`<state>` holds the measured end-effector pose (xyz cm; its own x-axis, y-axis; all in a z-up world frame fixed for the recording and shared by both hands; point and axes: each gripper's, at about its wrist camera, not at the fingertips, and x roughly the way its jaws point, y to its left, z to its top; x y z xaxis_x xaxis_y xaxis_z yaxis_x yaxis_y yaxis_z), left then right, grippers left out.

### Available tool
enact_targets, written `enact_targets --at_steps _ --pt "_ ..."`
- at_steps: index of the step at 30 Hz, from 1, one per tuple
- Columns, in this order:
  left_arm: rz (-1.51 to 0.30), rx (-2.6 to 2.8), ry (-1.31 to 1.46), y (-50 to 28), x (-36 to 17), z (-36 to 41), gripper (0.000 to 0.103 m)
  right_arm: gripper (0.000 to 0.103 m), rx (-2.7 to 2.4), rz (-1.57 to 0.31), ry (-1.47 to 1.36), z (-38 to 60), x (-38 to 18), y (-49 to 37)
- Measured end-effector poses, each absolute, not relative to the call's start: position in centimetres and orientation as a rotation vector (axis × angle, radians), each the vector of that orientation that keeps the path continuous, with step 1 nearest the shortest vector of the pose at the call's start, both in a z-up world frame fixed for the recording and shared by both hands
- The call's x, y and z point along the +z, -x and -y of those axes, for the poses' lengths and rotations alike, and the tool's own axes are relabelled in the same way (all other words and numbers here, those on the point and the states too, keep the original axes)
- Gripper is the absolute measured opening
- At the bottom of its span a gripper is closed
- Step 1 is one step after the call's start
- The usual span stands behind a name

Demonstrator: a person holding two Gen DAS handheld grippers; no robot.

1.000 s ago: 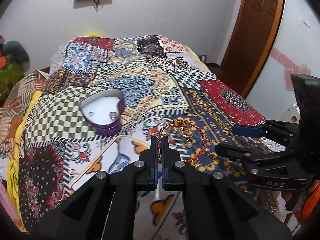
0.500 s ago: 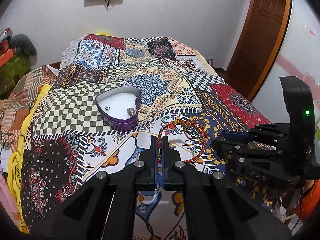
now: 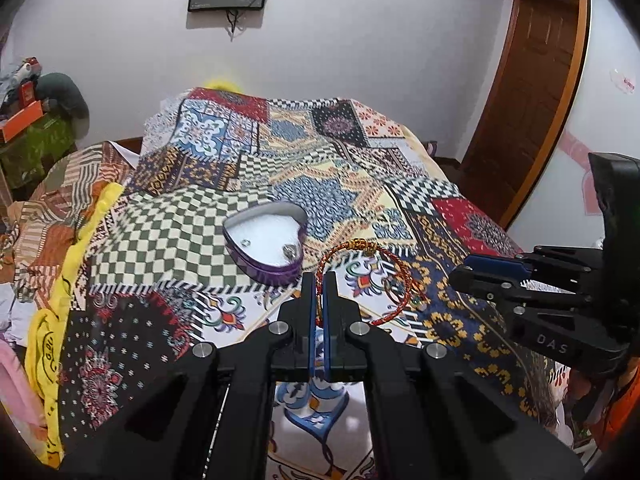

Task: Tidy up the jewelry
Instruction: 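Carry the bracelet and hoop over the heart tin and release both inside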

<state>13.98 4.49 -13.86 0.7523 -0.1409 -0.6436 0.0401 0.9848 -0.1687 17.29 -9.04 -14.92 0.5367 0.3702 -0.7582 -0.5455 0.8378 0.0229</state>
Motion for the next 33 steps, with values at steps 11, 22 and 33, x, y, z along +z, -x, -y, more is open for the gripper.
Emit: enact_targets --at_steps 11,22,33 --pt "-0.661 -0.043 0.159 -14.9 -12.3 -7.1 0.001 0.02 0.572 -0.775 0.213 6.8 -12.6 -17.7" --pt "-0.663 -0.01 0.178 -17.0 -12.5 -9.5 0.001 0.02 0.611 -0.732 0.193 4.1 -11.0 -19.3" --pt "-0.717 0.007 0.185 -20.5 -15.0 -10.7 0.001 0.02 0.628 -0.731 0.206 1.4 -11.1 -21.9"
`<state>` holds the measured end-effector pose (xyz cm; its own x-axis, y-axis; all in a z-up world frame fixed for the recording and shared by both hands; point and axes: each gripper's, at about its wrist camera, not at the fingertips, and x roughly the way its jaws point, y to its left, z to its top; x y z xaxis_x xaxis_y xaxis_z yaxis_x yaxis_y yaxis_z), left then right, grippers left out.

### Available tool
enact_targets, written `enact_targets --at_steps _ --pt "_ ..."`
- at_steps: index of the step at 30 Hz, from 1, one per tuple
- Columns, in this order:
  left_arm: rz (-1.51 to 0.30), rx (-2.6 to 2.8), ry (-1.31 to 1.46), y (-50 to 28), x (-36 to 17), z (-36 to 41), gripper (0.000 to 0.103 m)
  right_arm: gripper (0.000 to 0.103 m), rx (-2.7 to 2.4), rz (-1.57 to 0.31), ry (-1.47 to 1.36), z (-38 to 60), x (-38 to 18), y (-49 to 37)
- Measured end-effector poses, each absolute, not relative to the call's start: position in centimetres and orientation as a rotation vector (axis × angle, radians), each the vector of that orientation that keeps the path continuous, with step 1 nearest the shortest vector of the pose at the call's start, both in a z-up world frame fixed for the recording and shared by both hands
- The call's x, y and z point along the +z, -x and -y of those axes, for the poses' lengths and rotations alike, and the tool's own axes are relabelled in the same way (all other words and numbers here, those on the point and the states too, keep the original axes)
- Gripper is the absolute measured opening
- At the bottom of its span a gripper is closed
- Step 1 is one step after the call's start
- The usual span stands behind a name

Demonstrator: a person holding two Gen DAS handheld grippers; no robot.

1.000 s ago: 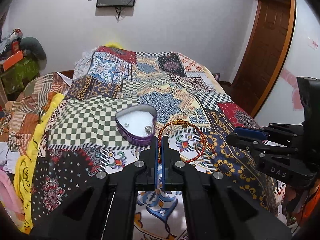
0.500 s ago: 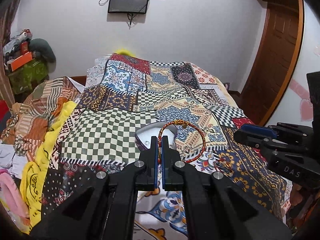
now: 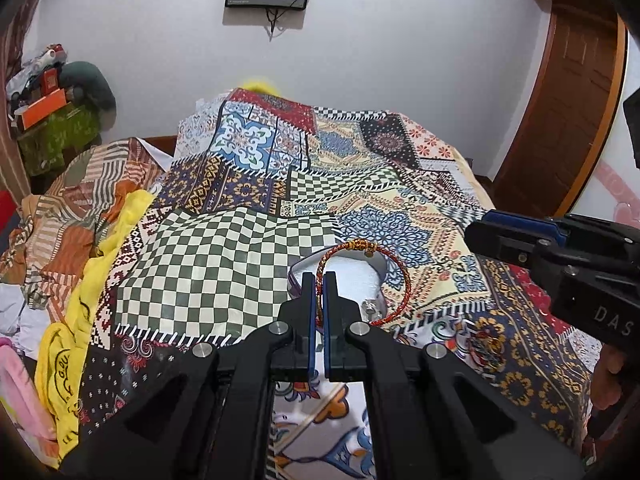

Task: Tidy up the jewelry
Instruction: 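Carry the bracelet and hoop over the heart tin and release both inside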

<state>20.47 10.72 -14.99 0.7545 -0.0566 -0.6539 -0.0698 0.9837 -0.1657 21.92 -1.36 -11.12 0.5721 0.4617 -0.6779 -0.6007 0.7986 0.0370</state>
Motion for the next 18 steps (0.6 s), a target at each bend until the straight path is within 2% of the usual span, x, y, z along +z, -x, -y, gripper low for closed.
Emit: enact_targets --at_steps 18 --pt "-0.858 -0.022 0.19 -26.9 -19.8 -11.5 0.001 0.02 0.654 -0.927 0.208 -2.3 -14.8 -27.9"
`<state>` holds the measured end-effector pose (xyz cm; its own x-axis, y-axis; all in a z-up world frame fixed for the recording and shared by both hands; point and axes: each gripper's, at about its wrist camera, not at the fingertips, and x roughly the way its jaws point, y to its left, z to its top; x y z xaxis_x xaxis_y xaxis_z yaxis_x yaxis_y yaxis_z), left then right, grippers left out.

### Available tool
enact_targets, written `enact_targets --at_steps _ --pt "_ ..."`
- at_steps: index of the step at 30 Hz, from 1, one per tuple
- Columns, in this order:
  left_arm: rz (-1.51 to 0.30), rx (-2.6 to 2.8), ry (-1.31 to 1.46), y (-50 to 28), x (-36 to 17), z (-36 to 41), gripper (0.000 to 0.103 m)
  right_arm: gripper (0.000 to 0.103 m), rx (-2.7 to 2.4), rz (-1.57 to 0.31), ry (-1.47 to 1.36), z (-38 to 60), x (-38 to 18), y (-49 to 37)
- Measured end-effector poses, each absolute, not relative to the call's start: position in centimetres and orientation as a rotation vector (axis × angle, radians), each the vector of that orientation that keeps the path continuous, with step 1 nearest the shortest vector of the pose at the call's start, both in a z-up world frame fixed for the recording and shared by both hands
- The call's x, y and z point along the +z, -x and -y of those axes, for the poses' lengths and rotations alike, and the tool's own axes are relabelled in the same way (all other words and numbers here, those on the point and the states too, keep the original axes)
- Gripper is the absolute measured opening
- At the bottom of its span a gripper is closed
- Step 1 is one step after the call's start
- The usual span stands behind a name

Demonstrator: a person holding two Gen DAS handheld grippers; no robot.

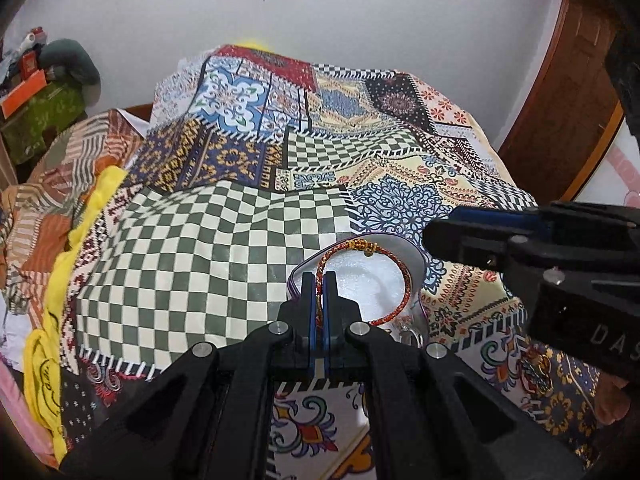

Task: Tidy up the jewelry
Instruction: 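Carry the bracelet and hoop over the heart tin and release both inside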

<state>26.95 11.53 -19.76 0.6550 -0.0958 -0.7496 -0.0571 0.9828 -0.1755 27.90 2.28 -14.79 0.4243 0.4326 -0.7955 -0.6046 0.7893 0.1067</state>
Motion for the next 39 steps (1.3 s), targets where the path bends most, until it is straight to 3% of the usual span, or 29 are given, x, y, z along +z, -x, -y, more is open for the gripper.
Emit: enact_targets --at_steps 15,26,35,39 --pt "-0.913 -0.055 0.183 -28.6 -21.5 -11.4 0.001 0.02 0.674 -1.143 0.142 -3.1 -18.9 -31.3" --pt "-0.889 -0.045 0.145 -27.5 -20.3 -11.2 0.002 0.02 0.664 -1.165 0.155 -3.4 -19.6 -31.4" --pt "-0.904 -0.007 0.135 -26.1 -19.8 -11.8 0.011 0.028 0.663 -1.135 0.199 -3.3 -18.5 -30.1" --pt "-0.898 -0.001 0.132 -25.1 -19.3 -11.9 0.029 0.028 0.643 -1.074 0.259 -3.3 -17.5 -28.6"
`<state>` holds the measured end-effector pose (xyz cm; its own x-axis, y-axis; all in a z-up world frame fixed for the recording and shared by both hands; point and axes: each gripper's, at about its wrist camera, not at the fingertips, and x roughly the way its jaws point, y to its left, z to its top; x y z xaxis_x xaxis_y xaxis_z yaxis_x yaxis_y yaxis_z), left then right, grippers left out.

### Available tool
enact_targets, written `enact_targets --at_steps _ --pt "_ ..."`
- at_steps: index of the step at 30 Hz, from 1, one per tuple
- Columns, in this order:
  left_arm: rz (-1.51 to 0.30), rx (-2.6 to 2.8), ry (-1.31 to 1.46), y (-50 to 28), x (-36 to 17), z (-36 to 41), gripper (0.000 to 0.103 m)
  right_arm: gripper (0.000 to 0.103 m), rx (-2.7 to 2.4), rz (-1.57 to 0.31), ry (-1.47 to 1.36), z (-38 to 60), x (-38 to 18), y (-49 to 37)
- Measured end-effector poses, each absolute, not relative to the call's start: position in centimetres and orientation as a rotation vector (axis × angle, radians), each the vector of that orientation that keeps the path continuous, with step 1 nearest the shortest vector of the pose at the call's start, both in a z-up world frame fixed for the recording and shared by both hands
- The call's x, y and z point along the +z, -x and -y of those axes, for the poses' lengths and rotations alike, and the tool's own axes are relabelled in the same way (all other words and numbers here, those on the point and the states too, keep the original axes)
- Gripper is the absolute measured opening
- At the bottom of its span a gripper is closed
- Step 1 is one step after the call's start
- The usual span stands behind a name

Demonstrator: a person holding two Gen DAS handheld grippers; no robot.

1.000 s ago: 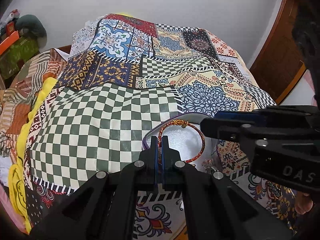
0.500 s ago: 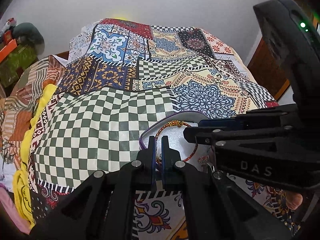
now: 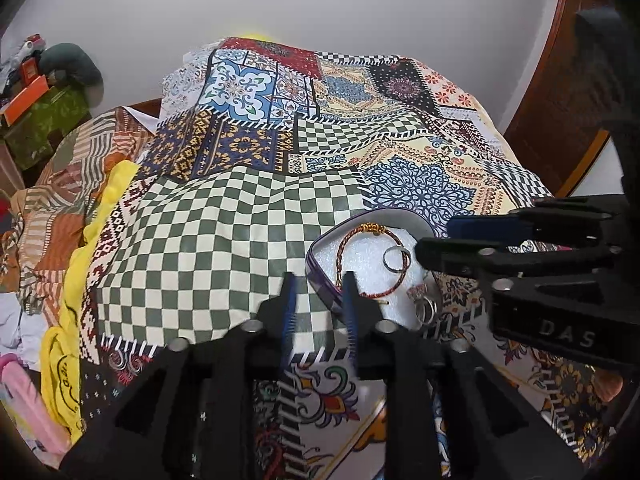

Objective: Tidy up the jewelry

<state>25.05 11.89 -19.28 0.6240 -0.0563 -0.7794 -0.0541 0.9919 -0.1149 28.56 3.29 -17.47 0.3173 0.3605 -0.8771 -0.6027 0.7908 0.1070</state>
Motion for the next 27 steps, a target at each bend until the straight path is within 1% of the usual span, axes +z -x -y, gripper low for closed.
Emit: enact_targets --at_steps 4,6,8,9,20,23,27 --pt "-0.893 0.0 0.125 -23.8 -18.6 -11.7 0.031 0.029 0.622 -1.018 0.298 -2.9 -16.3 -27.0" --pt "-0.891 -0.001 0.125 -23.2 -18.2 -11.7 0.031 0.031 0.616 -0.995 0.301 -2.5 -15.7 -26.3" --pt "-0.888 -0.001 0.121 -22.6 -17.8 -11.5 0.032 0.036 0.612 -0.975 0.303 -2.1 -15.2 -25.5" --pt "-0.886 -0.001 0.119 -22.3 -17.5 -11.4 0.032 0.037 0.607 -0.96 0.307 -1.9 -14.9 -25.1" --pt "-0.843 -0.03 0.11 -18.9 -14.6 -9.4 0.033 0.037 0.577 -0.851 0.273 2.3 -11.7 -21.5" --pt "-0.84 -0.048 0.102 -18.4 -14.4 -8.5 0.036 0.037 0.569 -0.836 0.254 4.1 -11.1 -21.0" --pt "-0.85 -0.081 0.088 -17.9 -14.6 -6.8 0.036 0.037 0.544 -0.821 0.267 5.7 -11.1 -20.3"
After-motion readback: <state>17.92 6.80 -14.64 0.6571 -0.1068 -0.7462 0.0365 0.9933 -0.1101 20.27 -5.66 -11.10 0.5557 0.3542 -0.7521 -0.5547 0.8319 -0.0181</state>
